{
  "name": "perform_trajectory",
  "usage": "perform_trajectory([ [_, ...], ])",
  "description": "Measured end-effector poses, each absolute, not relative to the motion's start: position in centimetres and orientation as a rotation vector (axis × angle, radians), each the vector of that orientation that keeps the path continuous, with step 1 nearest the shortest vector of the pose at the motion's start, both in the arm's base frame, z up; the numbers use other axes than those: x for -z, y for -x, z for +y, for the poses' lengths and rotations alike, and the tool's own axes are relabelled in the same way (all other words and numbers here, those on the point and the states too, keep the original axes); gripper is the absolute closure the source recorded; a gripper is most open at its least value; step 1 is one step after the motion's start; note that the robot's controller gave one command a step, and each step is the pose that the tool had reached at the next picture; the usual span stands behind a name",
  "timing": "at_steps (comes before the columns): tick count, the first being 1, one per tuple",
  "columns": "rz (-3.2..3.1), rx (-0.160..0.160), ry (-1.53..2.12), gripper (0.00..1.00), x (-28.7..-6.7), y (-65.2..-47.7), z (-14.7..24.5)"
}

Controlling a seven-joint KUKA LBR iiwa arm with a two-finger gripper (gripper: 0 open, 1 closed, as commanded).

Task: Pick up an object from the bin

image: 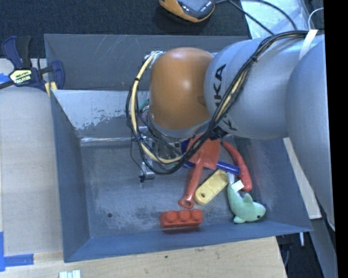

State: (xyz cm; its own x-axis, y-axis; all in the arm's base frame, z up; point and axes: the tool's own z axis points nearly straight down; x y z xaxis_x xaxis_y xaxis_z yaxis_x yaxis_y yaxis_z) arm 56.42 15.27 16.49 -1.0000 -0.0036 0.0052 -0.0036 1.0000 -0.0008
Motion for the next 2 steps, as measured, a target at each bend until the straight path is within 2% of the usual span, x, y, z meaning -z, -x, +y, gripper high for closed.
perform_trajectory([
  [1,-3.145,0.002,0.001,0.0,-17.0,-56.6,15.2],
  [2,-3.137,-0.003,-0.11,0.0,-7.0,-52.1,7.5],
])
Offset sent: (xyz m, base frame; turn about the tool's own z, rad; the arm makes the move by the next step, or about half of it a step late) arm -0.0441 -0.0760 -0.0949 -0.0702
